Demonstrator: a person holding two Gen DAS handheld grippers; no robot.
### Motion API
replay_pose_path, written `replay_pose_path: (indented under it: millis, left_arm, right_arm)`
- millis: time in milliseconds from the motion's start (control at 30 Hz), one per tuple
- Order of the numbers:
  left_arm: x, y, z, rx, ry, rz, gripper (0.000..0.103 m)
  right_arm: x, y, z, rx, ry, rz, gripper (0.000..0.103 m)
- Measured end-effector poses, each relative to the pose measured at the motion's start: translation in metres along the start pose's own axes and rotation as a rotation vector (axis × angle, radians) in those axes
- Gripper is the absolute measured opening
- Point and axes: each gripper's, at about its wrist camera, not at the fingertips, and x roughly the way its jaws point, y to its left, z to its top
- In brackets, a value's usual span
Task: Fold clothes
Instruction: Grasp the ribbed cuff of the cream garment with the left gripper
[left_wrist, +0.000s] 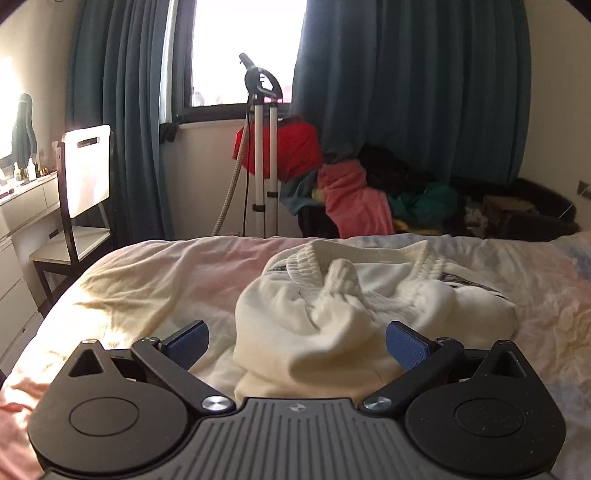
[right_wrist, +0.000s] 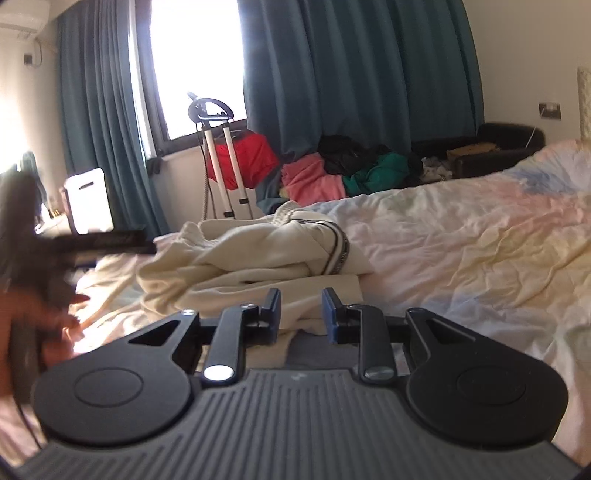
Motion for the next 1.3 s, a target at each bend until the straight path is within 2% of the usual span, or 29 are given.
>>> replay_pose_path:
  millis: [100, 167, 267, 300, 367, 433, 467, 500, 567, 600, 667, 767, 833, 967, 1067, 1167, 1300]
  left_arm:
    - [0.065, -0.001, 0.043, 0.052, 0.066, 0.037, 0.103]
    - [0.099, 0.0, 0.063, 0.056, 0.077, 0.052, 0.103]
    - [0.156, 0.003, 0.086, 0.014, 0.166, 0.05, 0.102]
    - [0.178, 0.005, 0.092, -0.01, 0.233, 0.029, 0.1]
    - [0.208, 0.006, 0.098, -0.046, 0.312, 0.011, 0.09]
    - [0.229, 0.001, 0.098, -0.017, 0.36, 0.041, 0.086]
    - [0.239, -0.003, 0.097, 0.01, 0.384, 0.061, 0.079]
    - [0.247, -0.007, 0.093, 0.061, 0.411, 0.086, 0.063]
    - [0.25, -0.014, 0.087, 0.118, 0.433, 0.117, 0.048]
    - [0.244, -0.016, 0.085, 0.123, 0.412, 0.125, 0.038]
    - [0.222, -0.018, 0.086, 0.103, 0.363, 0.129, 0.027]
    - [0.176, -0.021, 0.091, 0.101, 0.271, 0.107, 0.021]
    - [0.135, -0.017, 0.096, 0.056, 0.203, 0.072, 0.018]
    - [0.026, -0.006, 0.092, 0.035, 0.004, 0.01, 0.017]
    - [-0.059, 0.001, 0.071, 0.04, -0.113, -0.035, 0.017]
    - [-0.122, 0.011, 0.035, 0.044, -0.171, -0.071, 0.017]
    - [-0.165, 0.027, -0.028, 0.059, -0.191, -0.057, 0.016]
  right_arm:
    - [0.019, -0.005, -0.001, 0.005, 0.006, -0.023, 0.028]
    - [0.034, -0.009, -0.004, 0.009, 0.016, -0.032, 0.028]
    - [0.061, -0.012, -0.011, -0.001, 0.033, -0.031, 0.028]
    - [0.071, -0.013, -0.014, -0.002, 0.044, -0.032, 0.028]
    - [0.089, -0.016, -0.018, 0.015, 0.073, -0.029, 0.028]
    - [0.103, -0.02, -0.021, 0.038, 0.1, -0.024, 0.028]
    - [0.108, -0.022, -0.023, 0.044, 0.106, -0.025, 0.028]
    - [0.114, -0.023, -0.024, 0.049, 0.112, -0.026, 0.028]
    - [0.12, -0.024, -0.025, 0.051, 0.111, -0.018, 0.029]
    - [0.122, -0.024, -0.025, 0.049, 0.107, -0.017, 0.029]
    - [0.124, -0.025, -0.023, 0.048, 0.098, -0.034, 0.029]
    - [0.118, -0.027, -0.02, 0.05, 0.066, -0.041, 0.029]
    - [0.11, -0.026, -0.016, 0.035, 0.033, -0.046, 0.029]
    - [0.087, -0.026, -0.007, 0.018, -0.039, -0.037, 0.029]
    - [0.067, -0.027, 0.0, 0.024, -0.088, -0.025, 0.029]
    - [0.047, -0.028, 0.004, 0.051, -0.11, 0.003, 0.029]
    - [0.023, -0.026, 0.004, 0.08, -0.077, 0.05, 0.029]
